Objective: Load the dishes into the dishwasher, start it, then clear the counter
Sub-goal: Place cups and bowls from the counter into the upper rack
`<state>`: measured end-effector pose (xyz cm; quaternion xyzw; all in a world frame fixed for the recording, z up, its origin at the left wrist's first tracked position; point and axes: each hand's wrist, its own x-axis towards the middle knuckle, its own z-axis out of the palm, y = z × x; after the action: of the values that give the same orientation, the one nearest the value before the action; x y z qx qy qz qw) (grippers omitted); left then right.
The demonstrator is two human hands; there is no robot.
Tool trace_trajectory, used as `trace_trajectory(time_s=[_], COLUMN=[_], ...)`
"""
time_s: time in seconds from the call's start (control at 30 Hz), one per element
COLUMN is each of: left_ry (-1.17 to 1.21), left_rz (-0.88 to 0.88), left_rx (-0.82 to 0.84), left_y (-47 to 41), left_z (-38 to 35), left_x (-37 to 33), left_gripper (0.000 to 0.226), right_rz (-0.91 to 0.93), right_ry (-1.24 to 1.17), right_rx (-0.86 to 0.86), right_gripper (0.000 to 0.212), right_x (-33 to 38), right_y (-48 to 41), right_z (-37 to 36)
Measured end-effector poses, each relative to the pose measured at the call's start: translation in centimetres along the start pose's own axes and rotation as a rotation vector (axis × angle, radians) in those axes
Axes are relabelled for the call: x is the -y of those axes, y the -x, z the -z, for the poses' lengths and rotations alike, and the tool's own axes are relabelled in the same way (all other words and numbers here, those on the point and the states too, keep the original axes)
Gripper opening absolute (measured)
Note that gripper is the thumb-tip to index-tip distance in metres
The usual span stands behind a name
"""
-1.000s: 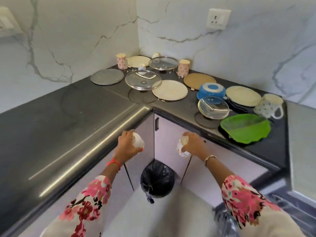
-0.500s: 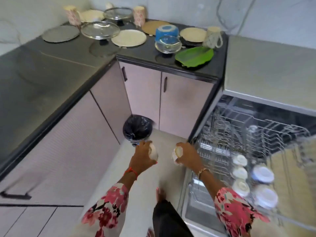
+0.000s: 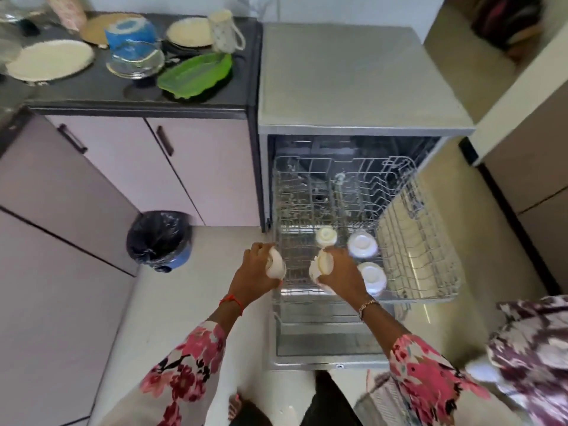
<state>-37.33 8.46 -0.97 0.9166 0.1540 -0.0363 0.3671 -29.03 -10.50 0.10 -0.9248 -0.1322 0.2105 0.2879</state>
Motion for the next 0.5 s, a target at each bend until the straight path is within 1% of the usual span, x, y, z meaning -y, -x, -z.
trace_trajectory(time_s=[0.13,0.27,0.33,0.5], left_ry=[-0.004,-0.020,-0.030,-0.051], left_rz=[0.040,0.091,0.114,0.132], left_rx=[-0.021,-0.048,-0.056,-0.085], left_y=[-4.9,-9.4,-11.2,-15.6], left_z=[-2.9,-4.8,-5.1,-6.5], left_x=[-2.9,-3.8,-3.8,-2.6], left_gripper=[0.081,0.083,0.083,0.079], right_rz=[-0.002,0.027,0.041,0.073], right_ry=[0.010,0.016,0.043,-0.002], right_rx=[0.030,0.041,0.032,0.021], right_gripper=[0.068,0.066,0.063,0.064], right_x=[-3.5,-6.1,-6.5,-6.8], right_y=[-4.6,-10.1,-12.6,-18.8], right_z=[4.0,6.3,6.6,5.0])
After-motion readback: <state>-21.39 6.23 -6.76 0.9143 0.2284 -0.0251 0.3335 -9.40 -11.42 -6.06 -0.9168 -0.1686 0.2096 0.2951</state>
